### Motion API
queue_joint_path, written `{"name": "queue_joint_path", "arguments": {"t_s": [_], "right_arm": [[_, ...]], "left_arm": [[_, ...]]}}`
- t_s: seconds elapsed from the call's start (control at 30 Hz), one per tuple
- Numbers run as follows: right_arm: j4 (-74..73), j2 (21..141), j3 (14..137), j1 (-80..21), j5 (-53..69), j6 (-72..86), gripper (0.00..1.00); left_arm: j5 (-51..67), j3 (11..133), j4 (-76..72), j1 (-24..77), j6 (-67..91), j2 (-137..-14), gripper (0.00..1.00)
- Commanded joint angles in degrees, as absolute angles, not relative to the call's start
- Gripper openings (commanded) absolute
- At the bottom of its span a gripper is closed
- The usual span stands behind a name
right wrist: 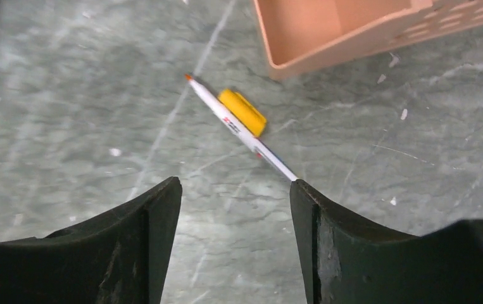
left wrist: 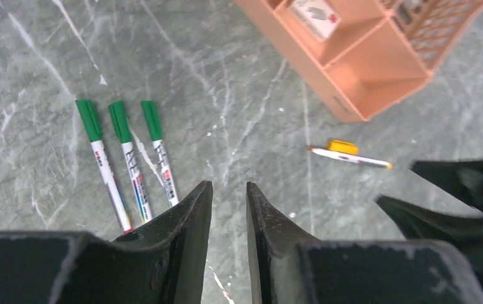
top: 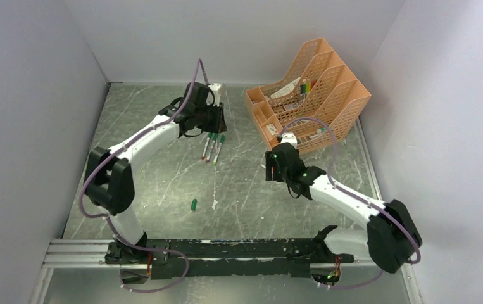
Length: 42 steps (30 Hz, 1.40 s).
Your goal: Insert the pens into the pen caps
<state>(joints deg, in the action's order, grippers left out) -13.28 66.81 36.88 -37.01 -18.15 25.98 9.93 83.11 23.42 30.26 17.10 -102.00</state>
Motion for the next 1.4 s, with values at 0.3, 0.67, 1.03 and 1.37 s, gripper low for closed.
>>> {"name": "queue_joint_path", "arguments": {"t_s": [0.3, 0.67, 1.03, 1.37], "right_arm": [[-13.4, 84.2, 42.4, -31.7, -17.1, 19.2, 0.65], [-13.4, 89.3, 44.4, -31.3, -12.5, 18.7, 0.57], [-16.4, 90.7, 42.8, -35.2, -12.1, 22.4, 0.27], [-15.6, 85.0, 43.2, -40.9, -12.3, 23.0, 0.0]], "left_arm": [[17.0, 75.5, 21.0, 30.5, 16.6, -88.8, 0.35], [17.7, 74.7, 21.1, 30.5, 15.4, -86.2, 0.35], [17.7, 74.2, 20.8, 30.3, 14.7, -85.4, 0.33], [26.9, 71.5, 15.4, 28.1, 16.3, -84.7, 0.33]]}}
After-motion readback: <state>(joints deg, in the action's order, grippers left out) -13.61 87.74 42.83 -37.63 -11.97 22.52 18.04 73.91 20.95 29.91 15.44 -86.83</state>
